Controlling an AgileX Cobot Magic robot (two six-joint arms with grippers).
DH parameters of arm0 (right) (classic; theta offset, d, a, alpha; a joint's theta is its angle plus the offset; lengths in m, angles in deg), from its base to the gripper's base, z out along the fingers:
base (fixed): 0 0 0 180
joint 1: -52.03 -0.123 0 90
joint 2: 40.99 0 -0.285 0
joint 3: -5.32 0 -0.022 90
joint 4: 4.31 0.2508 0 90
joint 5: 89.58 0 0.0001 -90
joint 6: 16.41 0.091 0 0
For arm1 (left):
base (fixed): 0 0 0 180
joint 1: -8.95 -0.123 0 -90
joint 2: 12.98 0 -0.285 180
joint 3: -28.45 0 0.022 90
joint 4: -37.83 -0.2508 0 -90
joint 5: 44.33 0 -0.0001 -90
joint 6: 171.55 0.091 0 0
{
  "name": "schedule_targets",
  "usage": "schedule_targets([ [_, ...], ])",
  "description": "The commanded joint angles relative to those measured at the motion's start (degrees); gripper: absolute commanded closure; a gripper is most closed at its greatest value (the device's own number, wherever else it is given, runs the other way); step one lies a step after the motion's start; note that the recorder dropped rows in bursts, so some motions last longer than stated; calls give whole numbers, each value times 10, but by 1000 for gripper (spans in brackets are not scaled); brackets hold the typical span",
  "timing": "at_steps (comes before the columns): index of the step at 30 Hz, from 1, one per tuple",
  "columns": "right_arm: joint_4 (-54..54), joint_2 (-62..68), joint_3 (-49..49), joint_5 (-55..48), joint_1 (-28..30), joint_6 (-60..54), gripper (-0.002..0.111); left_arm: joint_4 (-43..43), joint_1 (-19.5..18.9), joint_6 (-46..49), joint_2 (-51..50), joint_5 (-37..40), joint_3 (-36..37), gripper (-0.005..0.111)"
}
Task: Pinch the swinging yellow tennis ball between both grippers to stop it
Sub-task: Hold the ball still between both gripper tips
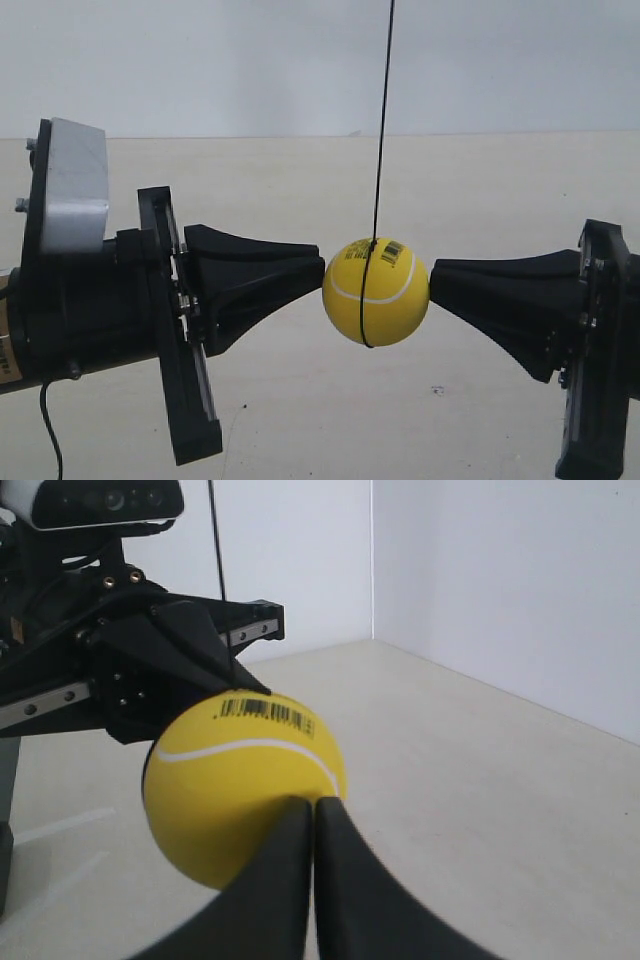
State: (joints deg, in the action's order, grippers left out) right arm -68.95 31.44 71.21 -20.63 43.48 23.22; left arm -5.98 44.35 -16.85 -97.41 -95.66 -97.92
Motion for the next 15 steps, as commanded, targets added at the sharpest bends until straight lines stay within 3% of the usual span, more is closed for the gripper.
schedule_targets([
  [1,-7,0,-2,10,-2,1,108,-8,4,-4,1,-8,4,102],
  [10,-7,0,-2,10,-2,1,108,-8,4,-4,1,-5,4,102],
  [15,-2,0,-2,-3,0,-3,108,15,4,8,6,49,4,102],
])
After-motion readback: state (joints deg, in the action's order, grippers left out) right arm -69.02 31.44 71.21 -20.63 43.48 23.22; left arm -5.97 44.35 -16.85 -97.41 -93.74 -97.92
